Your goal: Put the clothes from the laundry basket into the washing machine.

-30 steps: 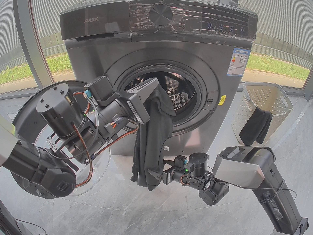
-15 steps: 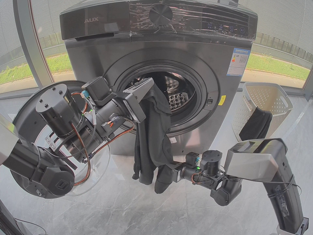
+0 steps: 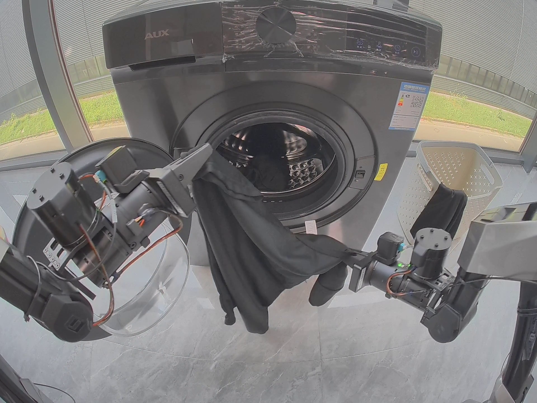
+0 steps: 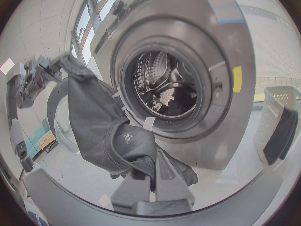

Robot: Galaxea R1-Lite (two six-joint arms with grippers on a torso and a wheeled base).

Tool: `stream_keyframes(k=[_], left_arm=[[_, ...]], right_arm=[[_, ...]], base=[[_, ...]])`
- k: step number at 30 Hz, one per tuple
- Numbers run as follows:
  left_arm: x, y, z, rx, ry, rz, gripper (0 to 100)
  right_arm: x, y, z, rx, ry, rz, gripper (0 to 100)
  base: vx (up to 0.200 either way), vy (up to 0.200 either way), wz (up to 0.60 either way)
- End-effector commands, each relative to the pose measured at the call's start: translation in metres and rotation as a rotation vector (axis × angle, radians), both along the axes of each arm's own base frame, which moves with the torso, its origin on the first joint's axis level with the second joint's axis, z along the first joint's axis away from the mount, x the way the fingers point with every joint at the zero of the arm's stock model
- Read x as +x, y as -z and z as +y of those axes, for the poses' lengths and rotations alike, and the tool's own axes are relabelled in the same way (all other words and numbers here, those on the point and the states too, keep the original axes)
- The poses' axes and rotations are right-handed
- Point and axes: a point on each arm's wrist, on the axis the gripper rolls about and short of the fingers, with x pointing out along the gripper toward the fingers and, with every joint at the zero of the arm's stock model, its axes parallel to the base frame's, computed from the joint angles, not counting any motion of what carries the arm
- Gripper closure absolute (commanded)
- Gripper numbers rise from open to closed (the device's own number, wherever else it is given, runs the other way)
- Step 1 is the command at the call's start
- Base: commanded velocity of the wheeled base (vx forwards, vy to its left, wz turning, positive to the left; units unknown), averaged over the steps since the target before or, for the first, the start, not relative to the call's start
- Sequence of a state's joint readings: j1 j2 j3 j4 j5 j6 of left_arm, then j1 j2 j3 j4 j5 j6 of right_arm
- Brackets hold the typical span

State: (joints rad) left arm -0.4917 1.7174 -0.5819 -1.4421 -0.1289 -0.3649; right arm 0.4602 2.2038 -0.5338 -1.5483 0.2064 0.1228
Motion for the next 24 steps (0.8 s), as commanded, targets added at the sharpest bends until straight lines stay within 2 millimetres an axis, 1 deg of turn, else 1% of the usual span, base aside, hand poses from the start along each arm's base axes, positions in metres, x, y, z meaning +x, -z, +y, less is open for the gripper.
stream_keyframes(k=[1, 4, 8, 10, 12, 15, 17, 18, 20, 24], left_arm=[[-0.023, -0.002, 0.025, -0.036, -0.028, -0.021, 100], [-0.028, 0.004, 0.029, -0.027, -0.011, -0.024, 100], [-0.031, 0.008, 0.030, -0.012, -0.005, -0.013, 100], [-0.030, 0.010, 0.030, -0.005, -0.007, -0.007, 100], [-0.029, 0.012, 0.029, -0.002, -0.007, 0.000, 100], [-0.027, 0.013, 0.030, 0.008, -0.021, -0.001, 100], [-0.026, 0.014, 0.030, 0.011, -0.024, 0.000, 100], [-0.023, 0.018, 0.030, 0.041, -0.041, -0.001, 100], [-0.019, 0.023, 0.029, 0.075, -0.054, 0.001, 100], [-0.012, 0.030, 0.028, 0.111, -0.070, 0.006, 100]], right_arm=[[-0.015, -0.049, -0.020, 0.047, 0.048, -0.119, 100], [-0.020, -0.065, -0.023, 0.074, 0.102, -0.161, 100], [-0.021, -0.074, -0.023, 0.094, 0.156, -0.189, 100], [-0.021, -0.076, -0.022, 0.096, 0.165, -0.196, 100], [-0.021, -0.083, -0.021, 0.108, 0.168, -0.220, 100], [-0.022, -0.092, -0.019, 0.128, 0.162, -0.249, 100], [-0.022, -0.093, -0.019, 0.130, 0.162, -0.252, 100], [-0.024, -0.101, -0.020, 0.142, 0.164, -0.279, 100], [-0.028, -0.112, -0.024, 0.158, 0.168, -0.309, 100], [-0.026, -0.122, -0.024, 0.180, 0.173, -0.347, 100]], base=[[0.000, 0.000, 0.00], [0.000, 0.000, 0.00], [0.000, 0.000, 0.00], [0.000, 0.000, 0.00], [0.000, 0.000, 0.00], [0.000, 0.000, 0.00], [0.000, 0.000, 0.00], [0.000, 0.000, 0.00], [0.000, 0.000, 0.00], [0.000, 0.000, 0.00]])
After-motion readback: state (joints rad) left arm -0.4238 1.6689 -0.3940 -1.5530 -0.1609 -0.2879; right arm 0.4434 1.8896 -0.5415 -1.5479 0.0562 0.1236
